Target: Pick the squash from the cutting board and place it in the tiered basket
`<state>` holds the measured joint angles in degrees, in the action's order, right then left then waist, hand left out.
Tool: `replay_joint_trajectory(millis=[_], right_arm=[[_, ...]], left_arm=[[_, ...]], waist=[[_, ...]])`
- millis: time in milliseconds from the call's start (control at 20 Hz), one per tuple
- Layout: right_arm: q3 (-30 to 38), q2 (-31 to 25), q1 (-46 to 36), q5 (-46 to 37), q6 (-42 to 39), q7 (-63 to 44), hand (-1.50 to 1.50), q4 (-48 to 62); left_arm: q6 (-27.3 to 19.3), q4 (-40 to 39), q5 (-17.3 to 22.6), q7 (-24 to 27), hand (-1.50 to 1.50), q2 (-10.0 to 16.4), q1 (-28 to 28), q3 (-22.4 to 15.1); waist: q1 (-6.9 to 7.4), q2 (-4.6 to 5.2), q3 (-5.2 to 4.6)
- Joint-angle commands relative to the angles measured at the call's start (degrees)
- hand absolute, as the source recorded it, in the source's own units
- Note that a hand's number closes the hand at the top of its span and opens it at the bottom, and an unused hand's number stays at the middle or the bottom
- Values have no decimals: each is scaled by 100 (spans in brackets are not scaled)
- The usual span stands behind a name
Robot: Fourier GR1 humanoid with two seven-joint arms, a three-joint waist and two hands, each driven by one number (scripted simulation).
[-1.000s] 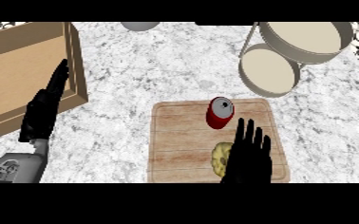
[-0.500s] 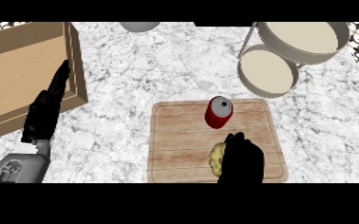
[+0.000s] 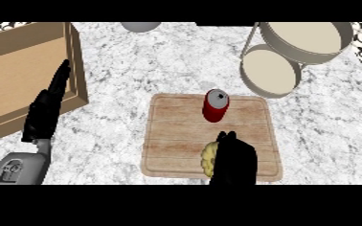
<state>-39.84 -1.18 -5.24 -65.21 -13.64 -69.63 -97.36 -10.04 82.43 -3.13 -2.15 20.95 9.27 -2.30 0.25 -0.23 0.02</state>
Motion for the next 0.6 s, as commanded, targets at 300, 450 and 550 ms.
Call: replay_joint_trajectory(millis=[300,450,550], right_arm=[[766,115,-2716,1832,1435,-334,150,1390],[1098,115,-3216,1573,2226,-231,150,1299],[1299,115,-3722,1314,2531,-244,150,1498]], left_arm=[[138,-70,-99,-2,0,-215,286,-303],[89,-155,-171,11,0,-262,243,-348],[141,-129,-170,6,0,-182,314,-311]], waist=[[571,163,1],[485,118,-1],[523,109,-6]])
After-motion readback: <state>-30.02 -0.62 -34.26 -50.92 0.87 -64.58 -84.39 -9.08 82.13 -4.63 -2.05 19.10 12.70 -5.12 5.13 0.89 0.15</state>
